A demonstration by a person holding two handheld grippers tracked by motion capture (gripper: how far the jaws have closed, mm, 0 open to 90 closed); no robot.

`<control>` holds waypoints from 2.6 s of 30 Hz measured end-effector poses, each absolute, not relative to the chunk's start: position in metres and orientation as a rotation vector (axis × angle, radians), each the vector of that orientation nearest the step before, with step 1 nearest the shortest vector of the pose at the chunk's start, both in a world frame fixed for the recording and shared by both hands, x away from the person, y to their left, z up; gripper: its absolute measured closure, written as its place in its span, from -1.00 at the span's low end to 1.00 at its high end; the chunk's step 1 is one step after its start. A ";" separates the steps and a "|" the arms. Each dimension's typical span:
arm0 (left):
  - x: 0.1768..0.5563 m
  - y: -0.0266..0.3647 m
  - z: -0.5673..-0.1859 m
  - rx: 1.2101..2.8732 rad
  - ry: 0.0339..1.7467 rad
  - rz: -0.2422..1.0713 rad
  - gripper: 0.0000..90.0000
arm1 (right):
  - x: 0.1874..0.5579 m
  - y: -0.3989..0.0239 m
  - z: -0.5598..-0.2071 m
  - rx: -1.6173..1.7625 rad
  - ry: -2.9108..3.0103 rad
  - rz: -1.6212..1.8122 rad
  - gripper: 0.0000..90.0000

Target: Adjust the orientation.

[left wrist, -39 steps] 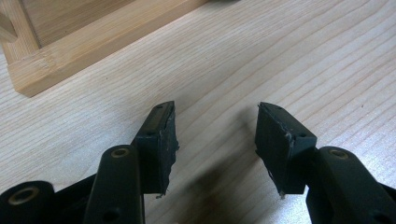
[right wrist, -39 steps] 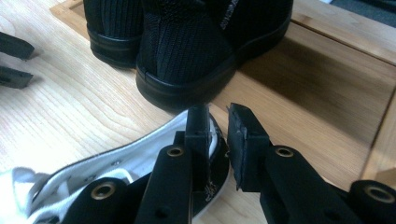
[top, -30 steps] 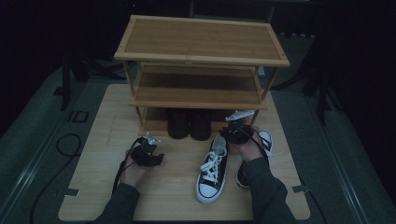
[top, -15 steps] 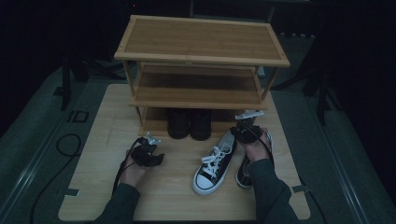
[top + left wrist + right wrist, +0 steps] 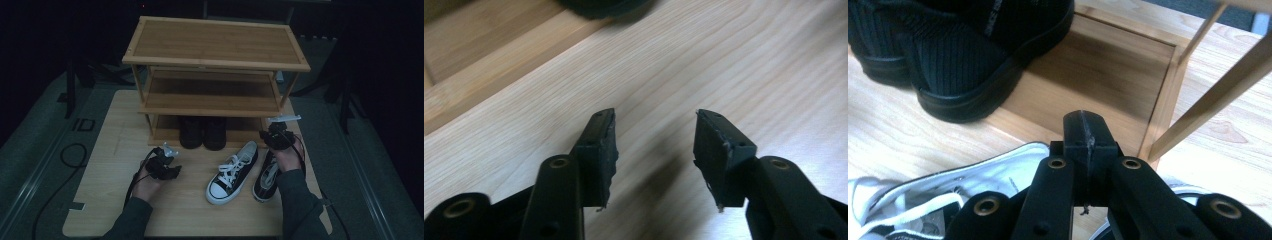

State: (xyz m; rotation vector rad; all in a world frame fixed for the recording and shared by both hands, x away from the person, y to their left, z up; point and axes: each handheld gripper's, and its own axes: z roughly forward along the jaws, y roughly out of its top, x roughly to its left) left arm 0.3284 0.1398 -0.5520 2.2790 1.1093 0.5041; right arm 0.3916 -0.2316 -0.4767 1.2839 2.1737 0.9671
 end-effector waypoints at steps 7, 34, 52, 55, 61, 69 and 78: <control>0.315 0.117 -0.536 2.276 0.990 0.466 0.27 | 0.389 -0.229 -0.485 1.260 2.216 0.939 0.99; 0.255 0.020 -0.527 2.378 0.552 0.287 0.68 | 0.374 -0.235 -0.497 1.235 2.270 0.918 0.53; 0.245 -0.012 -0.553 2.511 0.487 0.288 1.00 | 0.371 -0.244 -0.497 1.230 2.245 0.936 0.48; 0.246 -0.007 -0.553 2.521 0.514 0.323 1.00 | 0.371 -0.246 -0.497 1.233 2.238 0.942 0.48; 0.257 0.015 -0.551 2.500 0.635 0.344 1.00 | 0.370 -0.248 -0.497 1.233 2.231 0.942 0.49; 0.273 0.035 -0.549 2.492 0.727 0.397 1.00 | 0.368 -0.246 -0.497 1.200 2.244 0.936 0.50; 0.297 0.062 -0.545 2.428 0.879 0.417 1.00 | 0.363 -0.241 -0.497 1.156 2.269 0.949 0.54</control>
